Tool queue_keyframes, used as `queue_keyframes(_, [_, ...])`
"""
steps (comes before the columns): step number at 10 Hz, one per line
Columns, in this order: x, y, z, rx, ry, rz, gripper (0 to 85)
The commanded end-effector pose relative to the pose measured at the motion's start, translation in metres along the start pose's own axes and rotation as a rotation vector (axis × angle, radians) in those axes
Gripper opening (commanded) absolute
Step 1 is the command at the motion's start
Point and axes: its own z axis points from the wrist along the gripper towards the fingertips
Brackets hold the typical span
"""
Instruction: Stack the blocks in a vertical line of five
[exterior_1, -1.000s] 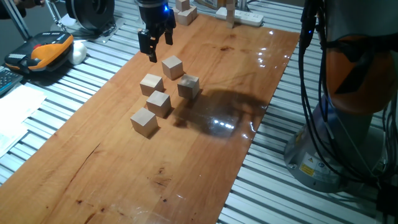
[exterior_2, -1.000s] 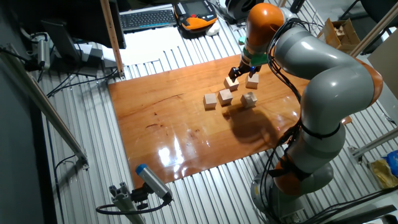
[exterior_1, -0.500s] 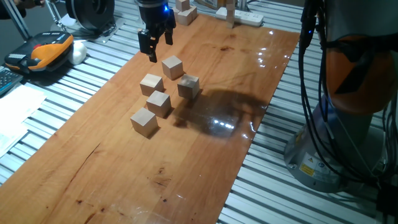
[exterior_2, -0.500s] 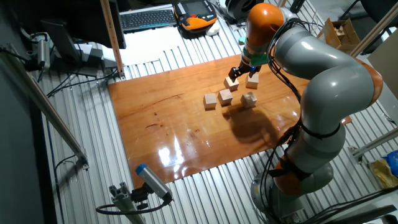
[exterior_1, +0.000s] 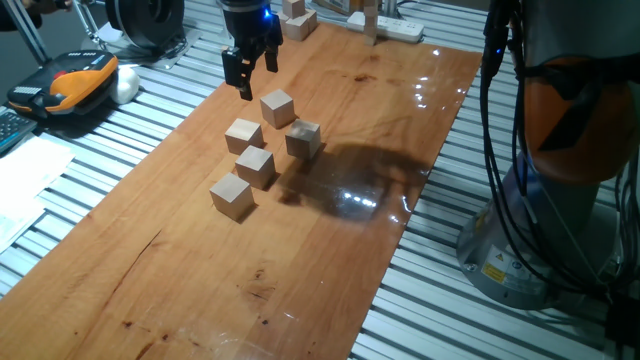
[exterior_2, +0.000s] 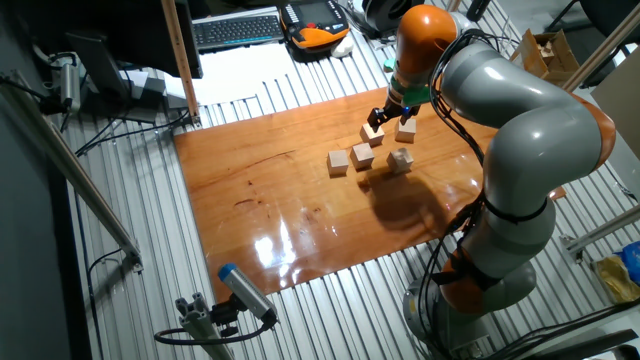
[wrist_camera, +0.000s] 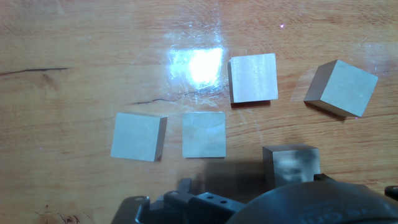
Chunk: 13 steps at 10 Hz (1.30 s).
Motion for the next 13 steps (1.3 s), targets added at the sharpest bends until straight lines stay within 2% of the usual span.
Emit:
queue_keyframes(1, [0.0000,0.0001,-0.0002,-0.013,0.093,0.087,0.0])
queue_keyframes(10, [-0.0006,0.0004,-0.0016,-0.014,0.093,0.078,0.0])
queue_keyframes(11, [-0.0009,0.0002,-0.0020,-0.031,0.095,0.075,0.0])
queue_keyframes(13, [-0.0012,0.0012,-0.0018,-0.041,0.088,0.085,0.0])
